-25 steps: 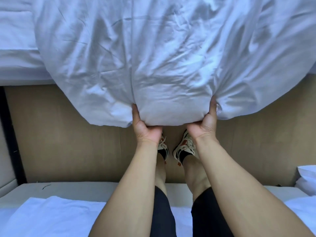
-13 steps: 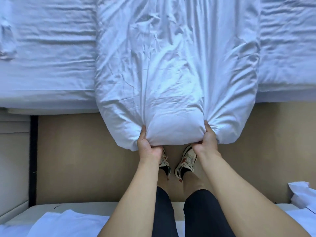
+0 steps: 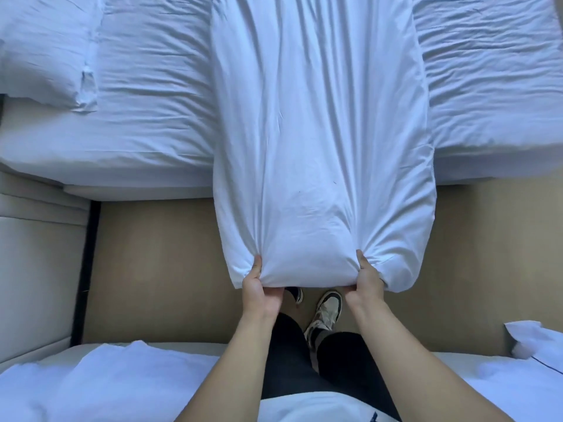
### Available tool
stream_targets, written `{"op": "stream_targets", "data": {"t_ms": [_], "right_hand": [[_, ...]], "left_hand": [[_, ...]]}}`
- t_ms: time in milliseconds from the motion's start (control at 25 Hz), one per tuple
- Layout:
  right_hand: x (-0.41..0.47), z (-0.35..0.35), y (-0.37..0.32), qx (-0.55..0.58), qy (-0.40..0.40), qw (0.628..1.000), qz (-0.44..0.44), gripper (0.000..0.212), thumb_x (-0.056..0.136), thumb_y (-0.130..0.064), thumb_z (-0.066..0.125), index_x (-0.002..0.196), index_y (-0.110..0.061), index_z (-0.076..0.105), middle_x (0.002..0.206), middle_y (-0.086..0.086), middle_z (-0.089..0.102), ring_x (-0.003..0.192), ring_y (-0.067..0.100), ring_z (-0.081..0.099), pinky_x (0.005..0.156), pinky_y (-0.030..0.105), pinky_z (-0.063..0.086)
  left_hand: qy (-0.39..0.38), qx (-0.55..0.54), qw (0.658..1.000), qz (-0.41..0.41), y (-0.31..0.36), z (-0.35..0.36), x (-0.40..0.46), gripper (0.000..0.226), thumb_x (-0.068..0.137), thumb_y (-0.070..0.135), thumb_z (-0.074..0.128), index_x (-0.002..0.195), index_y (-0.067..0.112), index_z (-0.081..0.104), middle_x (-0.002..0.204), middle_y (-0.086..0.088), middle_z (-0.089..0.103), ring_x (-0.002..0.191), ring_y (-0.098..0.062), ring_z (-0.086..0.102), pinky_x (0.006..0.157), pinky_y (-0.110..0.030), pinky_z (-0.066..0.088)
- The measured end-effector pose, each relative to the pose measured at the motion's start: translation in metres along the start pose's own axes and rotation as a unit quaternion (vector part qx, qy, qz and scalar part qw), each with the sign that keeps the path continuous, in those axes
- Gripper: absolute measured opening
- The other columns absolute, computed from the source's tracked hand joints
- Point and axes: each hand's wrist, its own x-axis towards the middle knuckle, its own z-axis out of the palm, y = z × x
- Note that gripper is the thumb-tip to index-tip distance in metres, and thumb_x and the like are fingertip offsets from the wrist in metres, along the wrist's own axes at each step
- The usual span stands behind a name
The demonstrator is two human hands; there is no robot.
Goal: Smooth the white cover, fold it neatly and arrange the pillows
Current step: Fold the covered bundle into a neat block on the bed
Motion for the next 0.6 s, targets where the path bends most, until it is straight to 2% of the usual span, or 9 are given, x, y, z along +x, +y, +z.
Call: {"op": "stream_targets", "data": {"t_ms": [120, 200, 320, 440, 520, 600], "right_hand": [[-0.021, -0.059, 0.008, -0.007, 0.022, 1.0, 0.021, 0.045, 0.09, -0.022, 0.077, 0.13, -0.014, 0.057, 0.114, 0.005, 0.072, 0.091, 0.024, 0.071, 0.054, 0.034, 0.061], [-0.024, -0.076, 0.009, -0.011, 0.013, 0.999, 0.043, 0.052, 0.087, -0.03, 0.08, 0.132, -0.016, 0.056, 0.114, 0.007, 0.073, 0.09, 0.026, 0.072, 0.05, 0.034, 0.06], [-0.003, -0.067, 0.001, -0.028, -0.034, 0.995, 0.085, 0.058, 0.088, -0.044, 0.076, 0.136, -0.019, 0.057, 0.117, 0.01, 0.074, 0.099, 0.029, 0.072, 0.066, 0.038, 0.061], [0.026, -0.058, 0.004, -0.06, -0.034, 0.991, 0.115, 0.062, 0.091, -0.04, 0.073, 0.142, -0.012, 0.052, 0.122, 0.013, 0.067, 0.105, 0.032, 0.068, 0.079, 0.045, 0.059], [0.042, -0.064, 0.012, -0.07, -0.033, 0.987, 0.138, 0.063, 0.095, -0.033, 0.07, 0.147, -0.009, 0.043, 0.127, 0.015, 0.059, 0.112, 0.034, 0.064, 0.086, 0.047, 0.057], [0.057, -0.073, 0.019, -0.104, -0.034, 0.985, 0.134, 0.064, 0.1, -0.029, 0.063, 0.155, -0.012, 0.035, 0.143, 0.018, 0.051, 0.128, 0.037, 0.057, 0.104, 0.05, 0.051]], "left_hand": [[0.032, 0.005, 0.999, -0.01, -0.036, -0.034, -0.04, 0.035, 0.095, 0.023, 0.067, 0.129, 0.013, 0.065, 0.12, -0.014, 0.073, 0.117, -0.036, 0.065, 0.102, -0.054, 0.05], [0.043, 0.004, 0.999, -0.013, -0.047, -0.044, -0.046, 0.04, 0.094, 0.025, 0.069, 0.132, 0.013, 0.064, 0.12, -0.014, 0.073, 0.118, -0.037, 0.065, 0.105, -0.054, 0.049], [0.023, 0.039, 0.999, -0.019, -0.045, -0.03, -0.02, 0.042, 0.096, 0.036, 0.066, 0.132, 0.015, 0.065, 0.125, -0.014, 0.071, 0.12, -0.038, 0.063, 0.108, -0.055, 0.046], [0.047, 0.074, 0.991, -0.101, -0.037, -0.034, 0.013, 0.054, 0.093, 0.051, 0.065, 0.129, 0.011, 0.064, 0.125, -0.016, 0.07, 0.12, -0.039, 0.063, 0.11, -0.057, 0.043], [0.089, 0.115, 0.978, -0.152, -0.034, -0.056, 0.03, 0.065, 0.094, 0.052, 0.064, 0.138, 0.006, 0.054, 0.136, -0.017, 0.061, 0.129, -0.038, 0.056, 0.113, -0.056, 0.041], [0.124, 0.16, 0.966, -0.157, -0.028, -0.078, 0.041, 0.069, 0.099, 0.045, 0.06, 0.152, 0.006, 0.038, 0.148, -0.017, 0.051, 0.137, -0.036, 0.049, 0.115, -0.054, 0.038]]}}
